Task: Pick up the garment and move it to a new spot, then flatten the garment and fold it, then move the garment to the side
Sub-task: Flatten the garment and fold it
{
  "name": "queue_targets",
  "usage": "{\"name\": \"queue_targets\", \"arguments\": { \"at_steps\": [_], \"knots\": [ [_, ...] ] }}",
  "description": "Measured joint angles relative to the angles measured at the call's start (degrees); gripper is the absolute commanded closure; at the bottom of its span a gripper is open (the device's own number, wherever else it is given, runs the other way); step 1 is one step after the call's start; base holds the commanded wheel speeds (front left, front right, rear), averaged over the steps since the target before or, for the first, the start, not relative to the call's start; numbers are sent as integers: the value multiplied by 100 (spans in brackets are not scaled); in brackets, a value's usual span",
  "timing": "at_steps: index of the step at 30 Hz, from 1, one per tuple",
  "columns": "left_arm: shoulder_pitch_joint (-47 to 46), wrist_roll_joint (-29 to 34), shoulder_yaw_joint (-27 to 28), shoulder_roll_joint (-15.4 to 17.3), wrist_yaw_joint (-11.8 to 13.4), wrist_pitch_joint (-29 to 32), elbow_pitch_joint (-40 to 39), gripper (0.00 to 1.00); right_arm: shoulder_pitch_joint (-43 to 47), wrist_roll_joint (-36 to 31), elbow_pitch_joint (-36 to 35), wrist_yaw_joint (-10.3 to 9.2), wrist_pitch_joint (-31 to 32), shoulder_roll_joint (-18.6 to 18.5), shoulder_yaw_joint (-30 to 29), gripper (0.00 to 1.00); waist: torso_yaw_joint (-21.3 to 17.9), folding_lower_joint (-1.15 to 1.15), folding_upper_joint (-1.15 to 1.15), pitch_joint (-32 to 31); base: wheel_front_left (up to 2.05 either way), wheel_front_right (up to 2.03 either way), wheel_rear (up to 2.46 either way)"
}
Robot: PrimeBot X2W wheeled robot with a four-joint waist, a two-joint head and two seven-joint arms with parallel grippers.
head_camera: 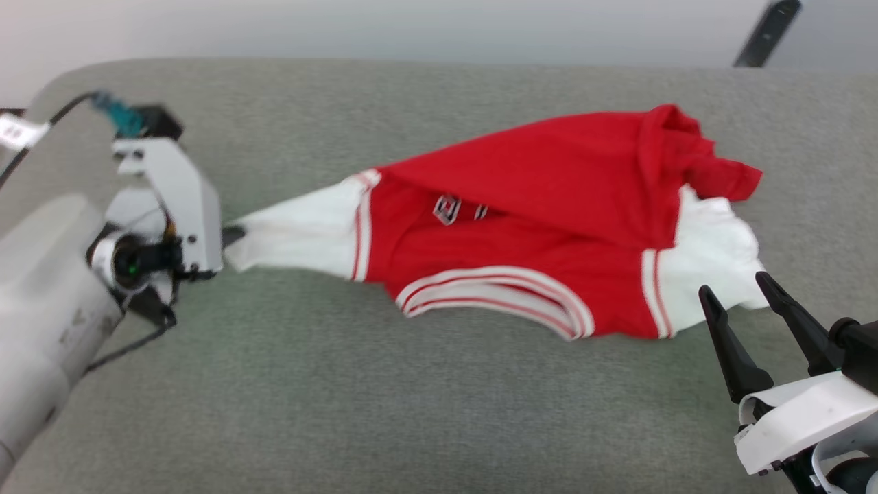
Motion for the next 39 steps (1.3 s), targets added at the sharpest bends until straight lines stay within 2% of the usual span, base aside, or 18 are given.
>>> {"name": "queue_targets", "arguments": {
  "at_steps": [4,8,12,15,17,18,19,20,21,26,33,39],
  "knots": [
    [413,-438,171,-22,365,134,255,100,-1,1,-76,0,68,-23,34,0,162,0,0,-69,0,0,0],
    [593,-721,365,-102,573,85,601,100,-34,1,-158,0,144,-92,54,0,149,0,0,-44,0,0,0],
    [738,-715,364,-212,558,-81,882,100,-72,1,-201,0,158,-119,45,0,46,0,0,41,0,0,0],
    [782,-655,337,-318,426,-230,1028,100,-74,1,-231,0,172,-121,35,0,-27,0,0,105,0,0,0],
    [802,-597,302,-367,356,-319,1146,96,-74,1,-247,0,172,-119,35,0,-64,0,0,141,0,0,0],
    [795,-548,281,-375,308,-332,1188,74,-74,1,-254,0,172,-118,34,0,-79,0,0,152,0,0,0],
    [785,-499,257,-387,257,-355,1218,18,-74,1,-257,0,175,-118,30,0,-90,0,0,161,0,0,0],
    [763,-426,216,-393,202,-410,1247,18,-74,1,-264,0,177,-118,21,0,-95,0,0,165,0,0,0],
    [725,-345,182,-396,132,-479,1260,0,-74,0,-267,0,183,-115,13,0,-94,0,0,161,0,0,0],
    [391,55,36,-319,-224,-772,1078,0,-65,-40,-285,0,199,-92,-20,0,-40,0,0,87,0,0,0],
    [241,549,-131,-63,-396,-1127,332,0,-35,-27,-234,0,193,-93,-42,0,33,0,0,-25,0,0,0],
    [302,1655,-348,181,-519,-1600,-539,0,-8,31,-194,0,169,-121,-77,0,39,0,0,-21,0,0,0]
  ]
}}
